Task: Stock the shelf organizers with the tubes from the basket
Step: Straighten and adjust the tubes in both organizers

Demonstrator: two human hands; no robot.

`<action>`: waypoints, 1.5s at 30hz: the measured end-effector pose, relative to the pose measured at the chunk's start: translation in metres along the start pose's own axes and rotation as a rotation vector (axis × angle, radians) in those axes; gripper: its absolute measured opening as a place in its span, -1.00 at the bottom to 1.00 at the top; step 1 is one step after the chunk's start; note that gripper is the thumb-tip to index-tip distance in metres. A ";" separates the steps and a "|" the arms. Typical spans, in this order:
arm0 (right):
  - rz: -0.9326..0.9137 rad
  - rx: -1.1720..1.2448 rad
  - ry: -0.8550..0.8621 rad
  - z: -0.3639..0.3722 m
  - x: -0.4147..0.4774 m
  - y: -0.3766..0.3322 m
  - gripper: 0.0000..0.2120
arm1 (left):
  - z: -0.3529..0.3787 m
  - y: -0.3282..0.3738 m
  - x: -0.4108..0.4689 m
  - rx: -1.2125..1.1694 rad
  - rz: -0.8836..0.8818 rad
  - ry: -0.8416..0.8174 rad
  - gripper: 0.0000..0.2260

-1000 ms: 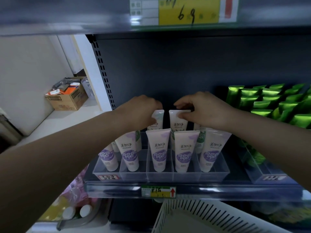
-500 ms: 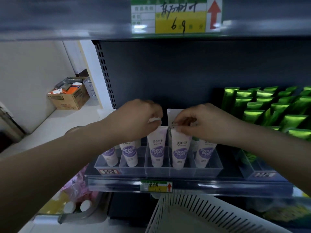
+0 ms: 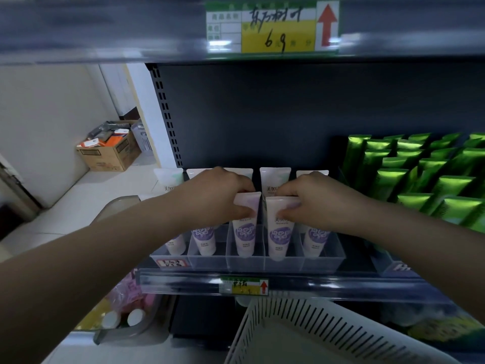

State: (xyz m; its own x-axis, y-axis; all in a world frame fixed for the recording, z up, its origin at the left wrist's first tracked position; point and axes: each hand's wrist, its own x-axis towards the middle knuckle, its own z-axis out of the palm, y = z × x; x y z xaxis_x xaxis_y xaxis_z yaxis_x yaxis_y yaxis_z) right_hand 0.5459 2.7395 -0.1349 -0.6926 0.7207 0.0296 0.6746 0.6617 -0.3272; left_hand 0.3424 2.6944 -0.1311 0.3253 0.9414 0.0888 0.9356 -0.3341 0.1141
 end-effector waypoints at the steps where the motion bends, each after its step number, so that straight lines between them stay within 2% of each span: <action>1: -0.002 -0.007 0.002 0.000 -0.001 0.000 -0.90 | 0.003 -0.001 0.000 0.022 0.003 0.000 -0.73; 4: -0.012 -0.017 0.007 0.000 -0.001 -0.001 -0.77 | 0.008 -0.004 0.000 0.054 0.010 0.021 -0.73; 11: 0.003 -0.004 0.018 -0.001 0.004 -0.005 -0.91 | 0.007 -0.004 -0.001 0.061 0.006 0.021 -0.77; 25: 0.018 -0.005 0.052 0.003 0.011 -0.006 -0.88 | 0.002 -0.009 -0.003 0.059 -0.034 -0.001 -0.75; 30: 0.019 -0.049 0.048 0.004 0.008 -0.005 -0.89 | 0.008 -0.008 -0.003 0.112 -0.026 0.038 -0.69; 35: 0.018 -0.060 0.044 0.003 0.005 -0.005 -0.87 | 0.007 -0.005 -0.002 0.115 -0.057 -0.019 -0.69; 45: -0.012 -0.019 0.097 -0.020 -0.017 0.012 -0.57 | -0.014 0.002 0.000 0.094 -0.022 -0.114 -0.60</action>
State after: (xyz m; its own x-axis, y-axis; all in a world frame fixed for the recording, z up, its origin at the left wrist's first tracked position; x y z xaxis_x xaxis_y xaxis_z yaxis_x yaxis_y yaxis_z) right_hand 0.5714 2.7391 -0.1206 -0.6734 0.7286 0.1248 0.6717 0.6736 -0.3082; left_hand 0.3420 2.6933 -0.1175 0.3128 0.9495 -0.0266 0.9498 -0.3123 0.0208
